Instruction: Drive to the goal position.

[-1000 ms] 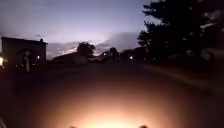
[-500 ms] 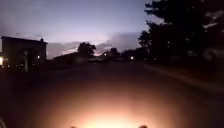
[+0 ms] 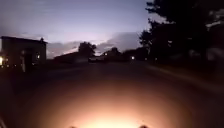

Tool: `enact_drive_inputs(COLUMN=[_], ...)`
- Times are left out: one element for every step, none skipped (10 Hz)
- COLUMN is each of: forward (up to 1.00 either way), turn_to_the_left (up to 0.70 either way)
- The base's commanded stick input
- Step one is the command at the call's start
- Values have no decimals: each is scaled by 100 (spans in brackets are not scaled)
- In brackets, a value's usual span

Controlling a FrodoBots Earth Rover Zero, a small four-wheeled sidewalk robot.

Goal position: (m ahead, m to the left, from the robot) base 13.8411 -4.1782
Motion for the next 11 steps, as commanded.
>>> enact_drive_inputs(forward=[70,70,70,70,70,70,70,70,70,70,70], turn_to_the_left=[0,0,0,0,0,0,0,0,0,0,0])
